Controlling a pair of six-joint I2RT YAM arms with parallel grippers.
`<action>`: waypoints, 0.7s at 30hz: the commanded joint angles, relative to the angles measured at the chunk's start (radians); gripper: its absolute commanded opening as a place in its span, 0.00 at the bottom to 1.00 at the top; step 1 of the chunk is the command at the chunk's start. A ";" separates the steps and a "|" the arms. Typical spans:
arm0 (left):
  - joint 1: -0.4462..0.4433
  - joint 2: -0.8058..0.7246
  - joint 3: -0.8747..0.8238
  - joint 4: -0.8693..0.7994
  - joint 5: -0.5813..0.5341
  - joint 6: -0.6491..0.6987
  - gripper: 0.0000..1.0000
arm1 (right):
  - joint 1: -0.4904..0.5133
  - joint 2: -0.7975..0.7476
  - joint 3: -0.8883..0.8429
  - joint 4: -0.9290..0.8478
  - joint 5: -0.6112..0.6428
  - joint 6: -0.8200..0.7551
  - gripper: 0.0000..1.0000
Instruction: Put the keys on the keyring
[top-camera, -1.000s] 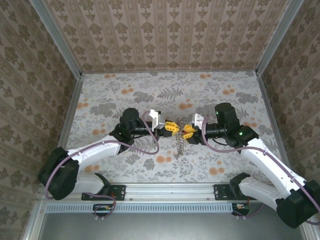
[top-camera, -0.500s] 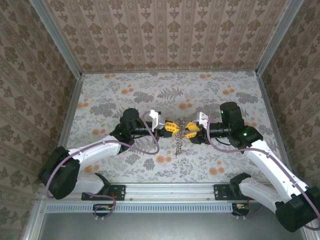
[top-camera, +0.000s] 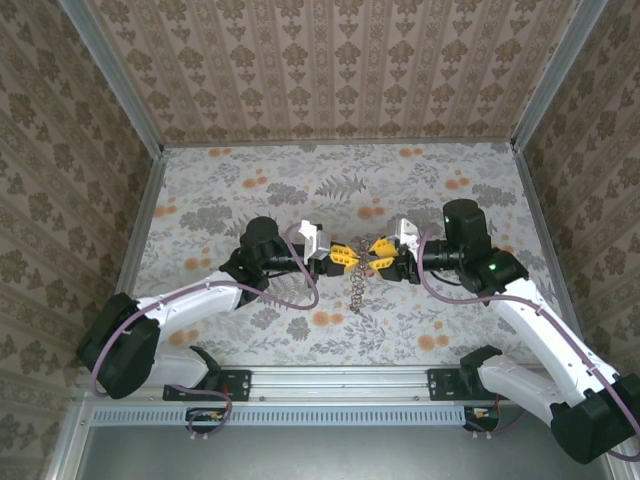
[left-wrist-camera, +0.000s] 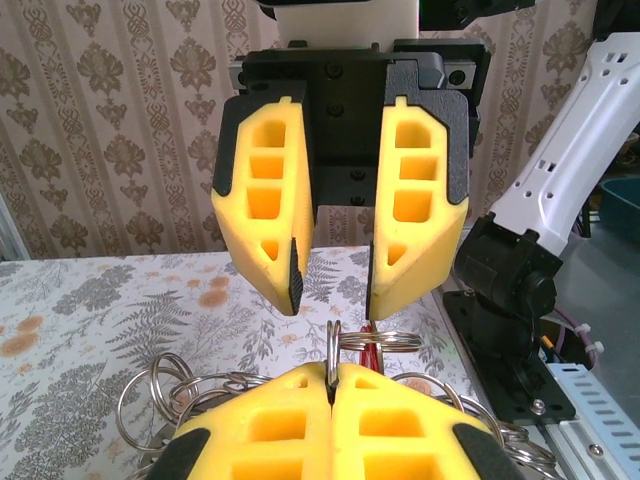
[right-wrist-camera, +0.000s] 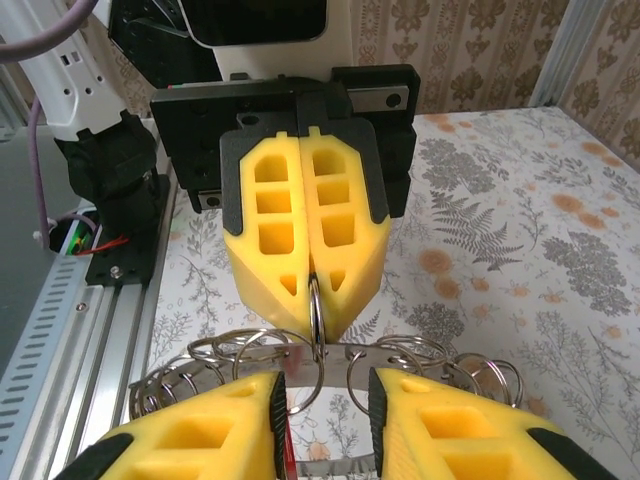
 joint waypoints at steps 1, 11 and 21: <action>-0.007 -0.014 0.010 0.021 0.026 0.026 0.00 | 0.018 0.020 0.023 0.049 -0.031 0.028 0.29; -0.007 -0.011 0.017 0.041 0.002 0.029 0.00 | 0.052 0.074 0.009 0.037 0.002 0.025 0.15; -0.009 -0.014 0.008 0.078 -0.021 0.016 0.00 | 0.062 0.097 -0.011 0.066 0.044 0.051 0.12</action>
